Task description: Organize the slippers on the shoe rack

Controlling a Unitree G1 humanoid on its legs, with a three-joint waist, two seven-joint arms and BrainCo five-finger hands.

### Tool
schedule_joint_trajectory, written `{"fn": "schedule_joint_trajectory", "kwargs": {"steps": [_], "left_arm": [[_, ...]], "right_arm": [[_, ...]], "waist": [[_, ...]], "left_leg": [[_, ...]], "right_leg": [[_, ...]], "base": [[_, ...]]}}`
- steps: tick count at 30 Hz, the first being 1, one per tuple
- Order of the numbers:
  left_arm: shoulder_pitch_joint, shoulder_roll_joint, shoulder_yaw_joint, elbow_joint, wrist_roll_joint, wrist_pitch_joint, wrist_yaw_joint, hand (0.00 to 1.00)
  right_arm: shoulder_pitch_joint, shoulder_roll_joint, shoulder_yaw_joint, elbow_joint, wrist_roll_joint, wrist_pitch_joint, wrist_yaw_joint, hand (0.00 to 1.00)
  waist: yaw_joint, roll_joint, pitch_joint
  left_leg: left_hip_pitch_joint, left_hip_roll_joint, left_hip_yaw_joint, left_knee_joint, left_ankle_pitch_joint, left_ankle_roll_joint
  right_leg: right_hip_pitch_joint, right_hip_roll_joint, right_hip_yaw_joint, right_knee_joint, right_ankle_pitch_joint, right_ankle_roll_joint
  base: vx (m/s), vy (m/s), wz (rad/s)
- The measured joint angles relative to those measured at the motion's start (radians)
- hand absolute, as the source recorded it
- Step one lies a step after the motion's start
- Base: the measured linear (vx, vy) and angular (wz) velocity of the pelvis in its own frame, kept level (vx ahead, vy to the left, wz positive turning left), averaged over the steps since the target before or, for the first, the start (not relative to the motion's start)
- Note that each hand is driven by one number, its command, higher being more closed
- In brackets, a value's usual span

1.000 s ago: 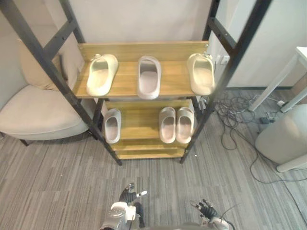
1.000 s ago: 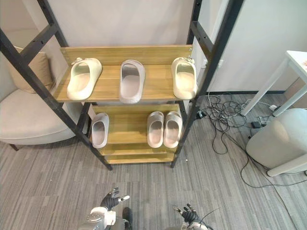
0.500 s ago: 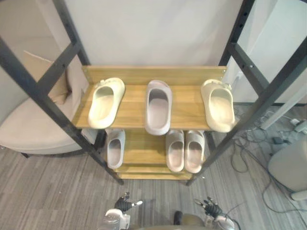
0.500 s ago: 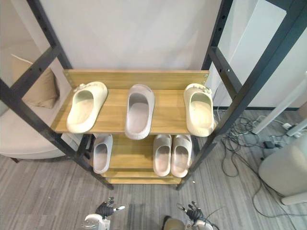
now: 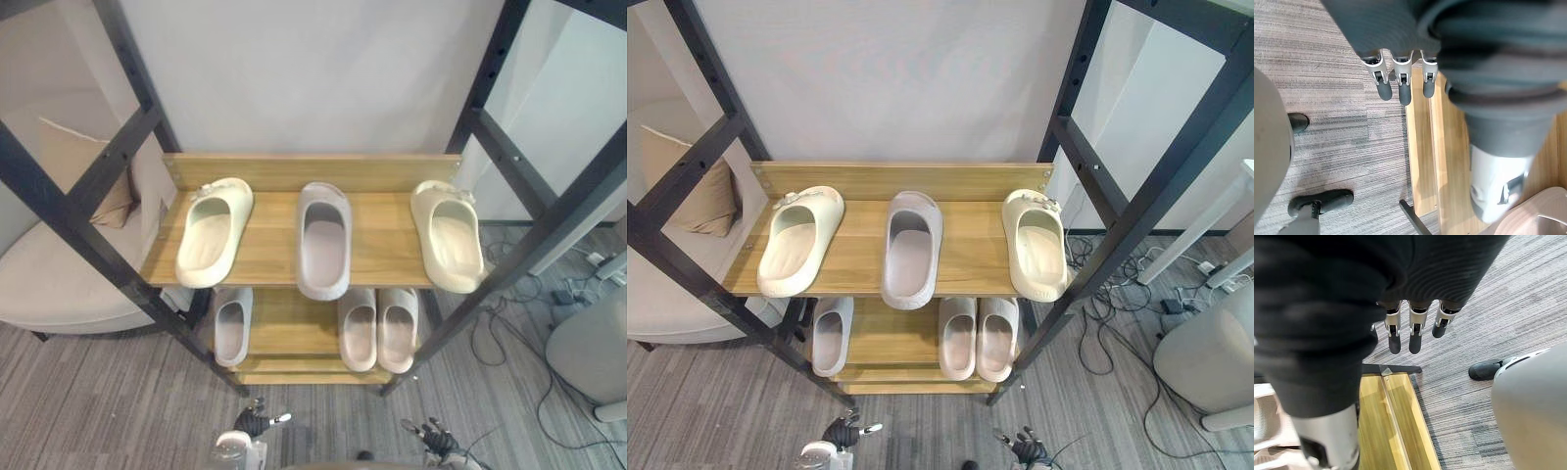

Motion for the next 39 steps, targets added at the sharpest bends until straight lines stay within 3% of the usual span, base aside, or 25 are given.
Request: {"fn": "schedule_joint_trajectory", "kwargs": {"steps": [2, 5, 9, 12, 16, 19, 24, 29, 33, 39], "left_arm": [[-0.001, 0.004, -0.003, 0.001, 0.005, 0.0, 0.0, 0.0], [-0.008, 0.023, -0.027, 0.001, 0.006, 0.001, 0.002, 0.0], [0.005, 0.02, -0.037, -0.024, 0.007, 0.001, 0.003, 0.0], [0.024, -0.007, -0.032, -0.071, 0.008, 0.001, 0.005, 0.0], [0.049, -0.036, -0.016, -0.099, 0.028, 0.002, 0.002, 0.0], [0.053, -0.067, -0.017, -0.105, 0.047, 0.003, 0.001, 0.0], [0.054, -0.111, -0.043, -0.155, 0.064, 0.003, -0.001, 0.0], [0.054, -0.115, -0.058, -0.154, 0.065, 0.002, -0.002, 0.0], [0.04, -0.087, -0.169, -0.08, 0.085, 0.001, -0.015, 0.0], [0.018, -0.081, -0.197, -0.042, 0.095, 0.001, -0.025, 0.0]], "right_arm": [[0.004, 0.0, 0.01, -0.018, -0.005, 0.001, -0.006, 0.0], [0.073, -0.002, 0.085, -0.202, -0.069, 0.004, -0.026, 0.0], [0.259, -0.002, 0.103, -0.681, -0.156, 0.009, -0.041, 0.0], [0.383, 0.008, 0.037, -1.0, -0.224, 0.009, -0.045, 0.0], [0.527, 0.046, -0.044, -1.348, -0.278, 0.005, -0.054, 0.0], [0.591, 0.062, -0.058, -1.514, -0.296, 0.001, -0.059, 0.0], [0.614, 0.062, 0.054, -1.681, -0.313, -0.031, -0.04, 0.0], [0.584, 0.057, 0.13, -1.722, -0.314, -0.061, -0.03, 0.0], [0.438, -0.006, 0.143, -1.719, -0.351, -0.066, -0.046, 0.0], [0.216, -0.103, 0.124, -1.649, -0.352, -0.078, -0.076, 0.0]], "waist": [[0.0, -0.003, 0.002], [-0.005, -0.01, 0.007], [-0.031, -0.01, 0.008], [-0.056, 0.003, 0.008], [-0.074, -0.026, 0.001], [-0.099, -0.028, -0.001], [-0.1, -0.007, -0.01], [-0.094, 0.006, -0.02], [-0.083, 0.0, -0.022], [-0.055, 0.001, -0.031]], "left_leg": [[0.0, -0.002, 0.001, 0.0, 0.0, 0.0], [-0.004, -0.001, 0.019, -0.001, 0.0, 0.0], [-0.017, 0.003, 0.063, -0.008, -0.002, 0.002], [-0.011, 0.03, 0.109, -0.016, -0.052, 0.0], [-0.01, 0.025, 0.167, -0.01, -0.061, 0.0], [-0.006, 0.022, 0.185, 0.004, -0.061, 0.0], [0.001, 0.019, 0.192, 0.003, -0.061, 0.0], [0.004, 0.016, 0.174, 0.002, -0.061, 0.0], [0.017, 0.007, 0.121, -0.006, -0.056, 0.007], [0.0, -0.018, 0.068, -0.027, -0.032, 0.03]], "right_leg": [[-0.004, -0.001, 0.009, 0.0, 0.004, 0.001], [-0.038, 0.003, 0.04, 0.023, 0.008, 0.0], [-0.102, 0.011, 0.088, 0.081, 0.008, 0.0], [-0.137, 0.04, 0.119, 0.124, 0.005, -0.001], [-0.211, 0.04, 0.154, 0.241, -0.046, -0.01], [-0.239, 0.04, 0.166, 0.304, -0.071, -0.009], [-0.25, 0.04, 0.173, 0.335, -0.085, -0.006], [-0.245, 0.032, 0.16, 0.347, -0.092, -0.009], [-0.199, 0.016, 0.134, 0.306, -0.084, 0.001], [-0.16, -0.012, 0.099, 0.214, -0.032, 0.02]], "base": [[-0.08, 0.052, -0.17], [-0.12, 0.023, -0.27], [-0.14, 0.005, -0.3], [-0.14, 0.024, -0.31], [-0.12, 0.0, -0.43], [-0.02, -0.016, -0.14], [0.0, 0.002, -0.05], [0.03, 0.019, 0.12], [0.01, 0.037, 0.24], [0.02, 0.051, 0.23]]}}
